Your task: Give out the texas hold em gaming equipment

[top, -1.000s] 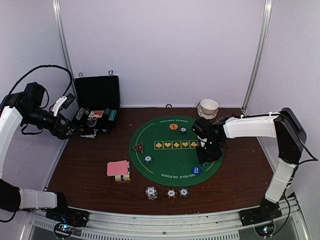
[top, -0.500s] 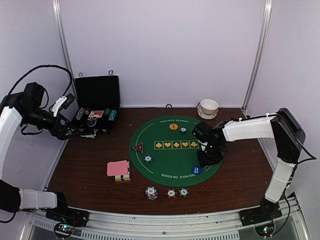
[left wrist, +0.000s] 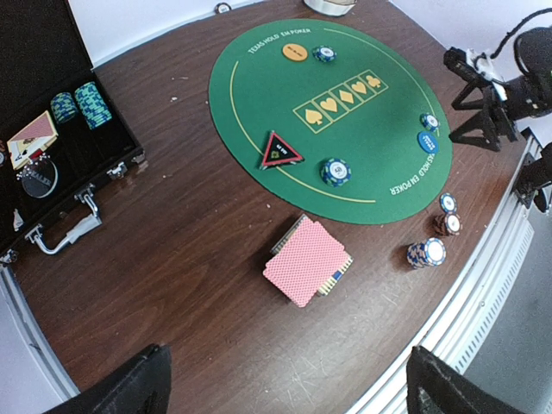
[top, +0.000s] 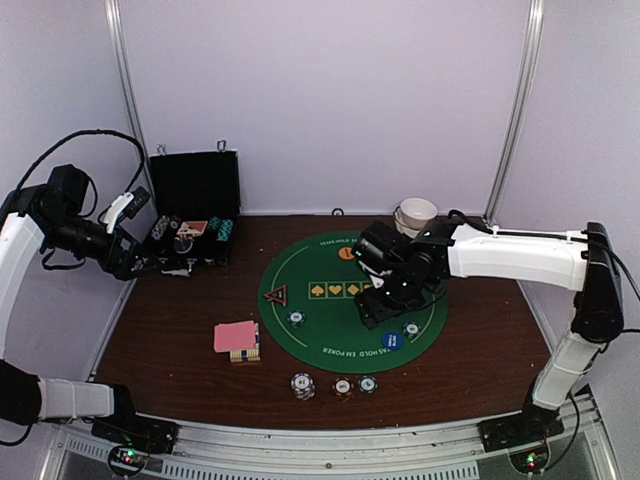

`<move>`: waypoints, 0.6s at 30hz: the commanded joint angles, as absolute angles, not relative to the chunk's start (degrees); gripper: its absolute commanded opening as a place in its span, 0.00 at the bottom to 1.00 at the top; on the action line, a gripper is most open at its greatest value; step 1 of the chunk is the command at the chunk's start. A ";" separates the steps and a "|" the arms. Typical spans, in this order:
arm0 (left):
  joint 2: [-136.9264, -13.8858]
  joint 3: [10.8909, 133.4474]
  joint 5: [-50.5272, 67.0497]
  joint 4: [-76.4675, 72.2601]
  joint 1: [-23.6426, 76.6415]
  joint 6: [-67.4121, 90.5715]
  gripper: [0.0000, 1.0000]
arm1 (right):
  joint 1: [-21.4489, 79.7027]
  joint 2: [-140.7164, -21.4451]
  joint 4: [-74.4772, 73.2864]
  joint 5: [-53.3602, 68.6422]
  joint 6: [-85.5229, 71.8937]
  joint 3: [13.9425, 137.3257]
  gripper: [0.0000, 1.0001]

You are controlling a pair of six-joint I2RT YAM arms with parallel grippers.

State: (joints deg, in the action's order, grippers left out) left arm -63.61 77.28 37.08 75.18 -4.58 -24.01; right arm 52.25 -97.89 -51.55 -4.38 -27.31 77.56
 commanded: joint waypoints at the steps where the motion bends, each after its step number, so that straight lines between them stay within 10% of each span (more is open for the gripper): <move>1: -63.23 78.13 37.62 75.67 -5.01 -24.52 0.98 | 60.16 -98.94 -55.60 -4.73 -27.10 84.47 0.83; 18: -63.54 78.90 38.23 75.86 -5.01 -24.35 0.98 | 71.84 -120.59 -57.89 5.01 -18.64 107.04 0.88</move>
